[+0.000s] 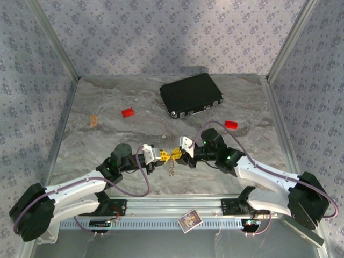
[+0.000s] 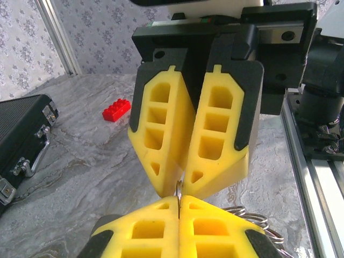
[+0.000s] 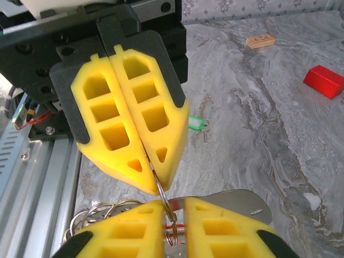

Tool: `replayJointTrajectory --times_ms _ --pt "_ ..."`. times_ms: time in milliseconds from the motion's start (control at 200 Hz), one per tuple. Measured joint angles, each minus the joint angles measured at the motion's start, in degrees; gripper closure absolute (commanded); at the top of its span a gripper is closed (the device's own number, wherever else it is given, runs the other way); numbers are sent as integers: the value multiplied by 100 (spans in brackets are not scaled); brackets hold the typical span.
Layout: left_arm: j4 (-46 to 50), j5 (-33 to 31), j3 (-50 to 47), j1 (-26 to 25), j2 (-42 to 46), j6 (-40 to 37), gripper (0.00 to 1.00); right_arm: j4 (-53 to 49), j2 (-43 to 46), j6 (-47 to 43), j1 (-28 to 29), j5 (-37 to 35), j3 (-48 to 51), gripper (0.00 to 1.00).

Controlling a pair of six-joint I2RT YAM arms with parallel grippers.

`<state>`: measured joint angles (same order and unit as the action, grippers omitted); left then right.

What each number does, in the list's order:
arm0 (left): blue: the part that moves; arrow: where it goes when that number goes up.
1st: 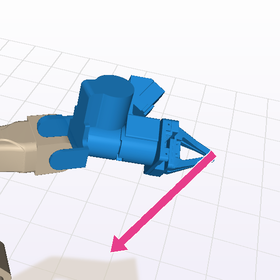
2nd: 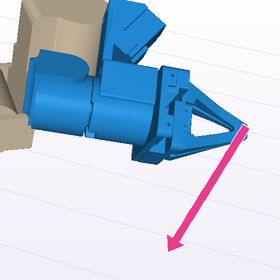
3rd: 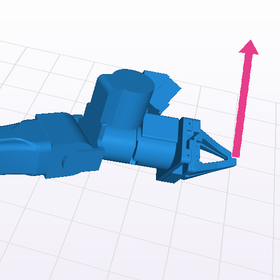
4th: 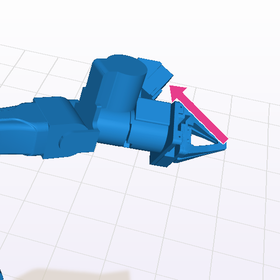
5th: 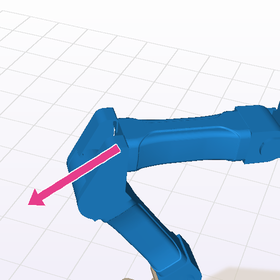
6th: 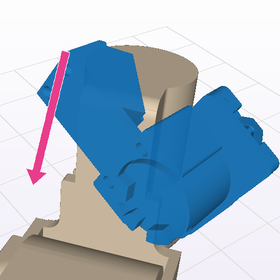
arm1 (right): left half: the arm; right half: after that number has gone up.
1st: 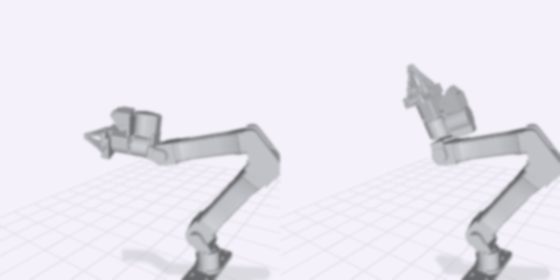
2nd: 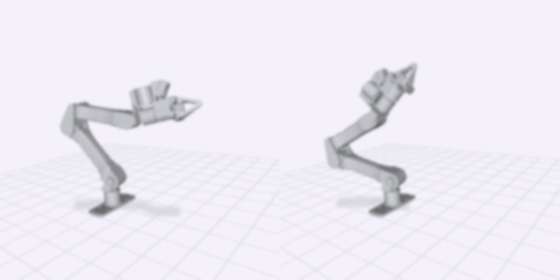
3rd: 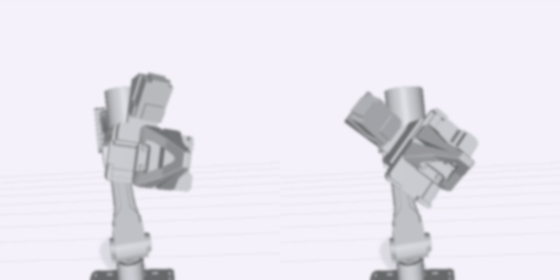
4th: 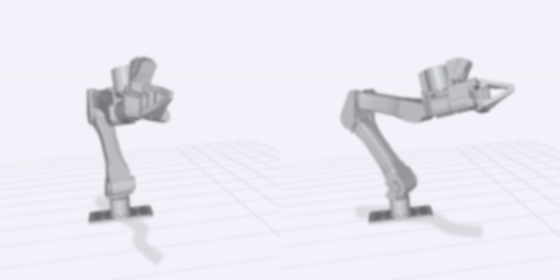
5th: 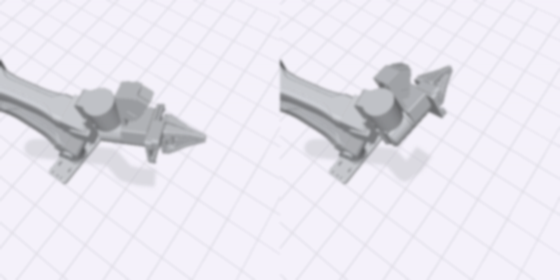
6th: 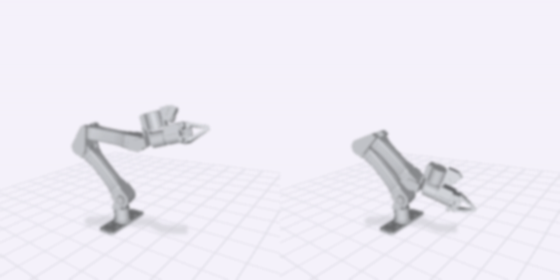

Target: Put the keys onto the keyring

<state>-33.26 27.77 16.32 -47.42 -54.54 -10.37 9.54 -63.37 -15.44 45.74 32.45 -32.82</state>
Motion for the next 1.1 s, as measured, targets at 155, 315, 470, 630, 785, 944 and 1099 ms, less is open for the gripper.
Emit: replayJointTrajectory --times_ms 155,315,470,630,785,944,1099 --pt "0 -39 0 4 0 7 94 -17 -17 -17 -2 42 0 100" --pt "348 -87 85 0 44 -57 68 -343 -17 -151 2 22 -109 100" --pt "1333 -188 481 0 282 -339 68 -1287 -61 -597 79 -210 -664 100" --pt "1989 -219 820 0 466 -638 70 -2070 -140 -1062 184 -472 -1150 100" --pt "2345 -175 907 0 448 -782 70 -2702 -234 -1399 304 -667 -1475 100" --pt "2417 -35 914 0 321 -802 72 -3012 -280 -1598 428 -769 -1722 100" --pt "2406 57 914 -2 216 -802 76 -3174 -372 -1720 511 -848 -1832 100"
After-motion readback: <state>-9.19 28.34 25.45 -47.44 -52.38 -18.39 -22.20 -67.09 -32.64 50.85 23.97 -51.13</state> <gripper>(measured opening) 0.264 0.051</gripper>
